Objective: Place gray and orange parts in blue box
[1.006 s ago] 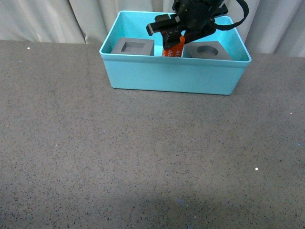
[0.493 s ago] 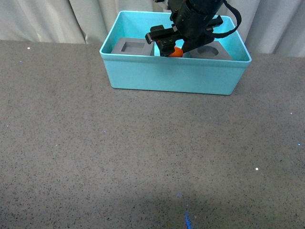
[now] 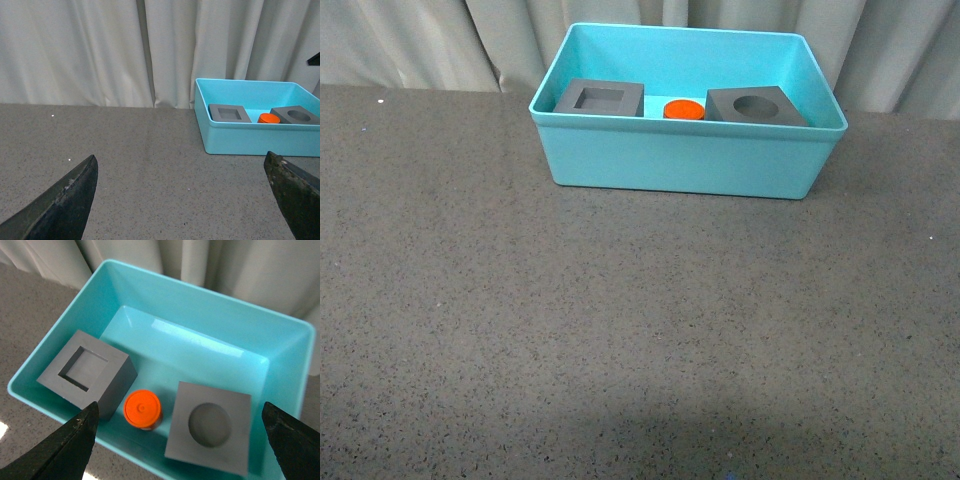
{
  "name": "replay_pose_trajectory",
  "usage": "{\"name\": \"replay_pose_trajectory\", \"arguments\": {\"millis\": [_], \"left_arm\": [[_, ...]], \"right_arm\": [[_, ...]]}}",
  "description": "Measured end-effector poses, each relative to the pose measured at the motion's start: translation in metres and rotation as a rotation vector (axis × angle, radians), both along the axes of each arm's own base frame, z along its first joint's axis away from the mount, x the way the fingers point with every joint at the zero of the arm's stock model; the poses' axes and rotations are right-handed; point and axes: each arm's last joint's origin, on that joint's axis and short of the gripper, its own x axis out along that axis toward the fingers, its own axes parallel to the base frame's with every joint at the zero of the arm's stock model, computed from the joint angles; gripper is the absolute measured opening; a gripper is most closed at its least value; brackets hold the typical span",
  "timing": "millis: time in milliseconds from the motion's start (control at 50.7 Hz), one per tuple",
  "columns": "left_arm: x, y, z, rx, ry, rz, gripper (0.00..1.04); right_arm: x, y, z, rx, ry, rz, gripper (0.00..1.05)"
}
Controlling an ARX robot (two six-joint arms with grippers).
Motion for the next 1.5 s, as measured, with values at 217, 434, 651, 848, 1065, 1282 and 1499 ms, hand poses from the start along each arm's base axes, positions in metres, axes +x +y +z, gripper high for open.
{"name": "replay_pose_trajectory", "arguments": {"millis": [217,434,651,848,1065,1282,1499], "left_arm": [[0.000,0.000,0.000,0.000,0.000,0.000,0.98],[0.000,0.000,0.000,0.000,0.000,0.000,0.98],[0.000,0.000,0.000,0.000,0.000,0.000,0.98],[0.000,0.000,0.000,0.000,0.000,0.000,0.98],[0.000,0.000,0.000,0.000,0.000,0.000,0.98],[0.000,0.000,0.000,0.000,0.000,0.001,0.98],[0.000,0.000,0.000,0.000,0.000,0.000,0.98]], "right_arm": [[-0.072,-0.051,0.029,0.010,-0.187,-0.123,0.95],[-0.142,-0.066,0.041,-0.023,-0.400,-0.261,0.95],[-0.206,-0.067,0.008,-0.101,-0.347,-0.358,0.95],[-0.242,-0.082,-0.012,-0.193,-0.380,-0.513,0.95],[-0.260,-0.096,-0.005,-0.197,-0.580,-0.737,0.95],[-0.274,-0.103,-0.024,0.048,-0.590,-0.400,0.62],[-0.290,-0.115,-0.040,0.078,-0.586,-0.411,0.21]]}}
